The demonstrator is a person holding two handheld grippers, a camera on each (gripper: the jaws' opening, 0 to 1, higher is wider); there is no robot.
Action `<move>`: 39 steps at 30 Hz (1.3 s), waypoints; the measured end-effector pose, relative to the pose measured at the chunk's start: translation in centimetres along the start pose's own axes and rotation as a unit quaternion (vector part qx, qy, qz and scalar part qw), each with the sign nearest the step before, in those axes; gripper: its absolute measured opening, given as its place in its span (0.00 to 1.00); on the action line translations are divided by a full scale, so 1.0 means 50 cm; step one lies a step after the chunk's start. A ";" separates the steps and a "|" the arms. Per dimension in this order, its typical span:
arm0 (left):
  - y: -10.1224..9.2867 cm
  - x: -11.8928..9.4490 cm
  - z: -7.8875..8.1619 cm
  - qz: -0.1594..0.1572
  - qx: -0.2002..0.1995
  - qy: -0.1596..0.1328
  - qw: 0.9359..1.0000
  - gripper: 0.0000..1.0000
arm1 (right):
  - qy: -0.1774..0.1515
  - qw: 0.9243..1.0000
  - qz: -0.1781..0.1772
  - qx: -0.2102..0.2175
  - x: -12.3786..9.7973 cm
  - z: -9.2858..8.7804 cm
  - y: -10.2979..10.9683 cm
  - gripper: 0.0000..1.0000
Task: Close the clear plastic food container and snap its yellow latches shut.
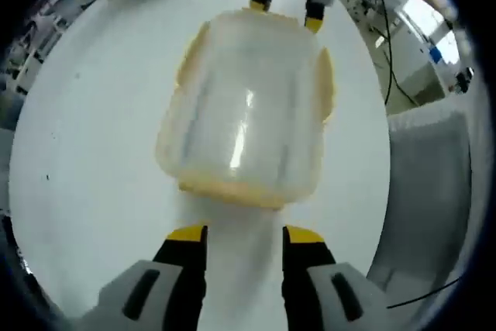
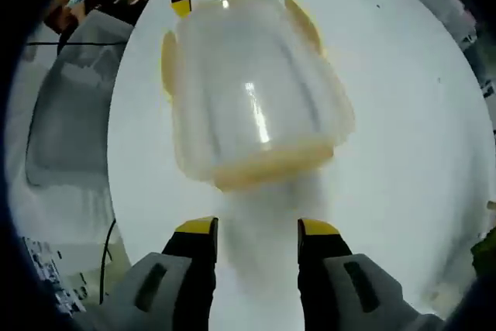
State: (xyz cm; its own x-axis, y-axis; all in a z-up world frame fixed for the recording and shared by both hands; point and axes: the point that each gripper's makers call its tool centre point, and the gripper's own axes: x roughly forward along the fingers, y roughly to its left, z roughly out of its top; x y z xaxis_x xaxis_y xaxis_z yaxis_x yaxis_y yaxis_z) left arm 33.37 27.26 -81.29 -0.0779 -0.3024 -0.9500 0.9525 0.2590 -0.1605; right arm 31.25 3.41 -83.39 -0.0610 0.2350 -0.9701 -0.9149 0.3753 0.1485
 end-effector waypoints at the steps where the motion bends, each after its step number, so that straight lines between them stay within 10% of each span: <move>1: -0.003 -0.007 -0.006 -0.009 -0.037 -0.013 0.999 0.33 | -0.004 1.000 0.006 0.021 -0.001 -0.006 0.003 0.37; 4: 0.000 -0.027 0.001 -0.022 -0.158 -0.061 0.985 0.37 | -0.028 0.995 0.014 0.092 -0.014 -0.015 0.000 0.36; 9: 0.004 -0.088 0.050 -0.055 -0.328 -0.178 0.926 0.44 | -0.109 0.965 0.029 0.236 -0.061 0.006 -0.020 0.39; 12: -0.004 -0.103 0.054 -0.066 -0.367 -0.195 0.907 0.49 | -0.168 0.936 0.053 0.305 -0.098 0.037 -0.023 0.39; 15: -0.015 -0.103 0.063 -0.087 -0.415 -0.206 0.882 0.50 | -0.242 0.889 0.100 0.376 -0.139 0.087 -0.024 0.39; 19: -0.011 -0.117 0.118 -0.119 -0.482 -0.270 0.825 0.46 | -0.296 0.836 0.164 0.432 -0.161 0.143 -0.008 0.37; 22: -0.007 -0.105 0.123 -0.116 -0.488 -0.263 0.824 0.40 | -0.288 0.839 0.162 0.432 -0.148 0.155 -0.007 0.35; 25: -0.005 -0.080 0.108 -0.091 -0.480 -0.222 0.844 0.40 | -0.264 0.852 0.141 0.430 -0.131 0.152 -0.007 0.36; 35: 0.006 -0.053 0.109 -0.063 -0.472 -0.193 0.858 0.35 | -0.191 0.890 0.104 0.400 -0.074 0.149 0.007 0.32; 37: 0.007 -0.053 0.105 -0.057 -0.463 -0.185 0.865 0.33 | -0.190 0.906 0.090 0.367 -0.073 0.151 0.000 0.28; 39: 0.008 -0.049 0.099 -0.048 -0.449 -0.172 0.876 0.29 | -0.181 0.904 0.083 0.377 -0.069 0.155 0.002 0.27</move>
State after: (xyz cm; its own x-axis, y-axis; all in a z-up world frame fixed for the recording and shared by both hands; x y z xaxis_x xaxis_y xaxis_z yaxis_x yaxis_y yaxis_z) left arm 35.41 23.55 -77.69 0.0960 -0.5811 -0.8081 0.3192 0.7870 -0.5280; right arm 34.43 9.58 -78.55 0.0866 0.5716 -0.8159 -0.3635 0.7807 0.5084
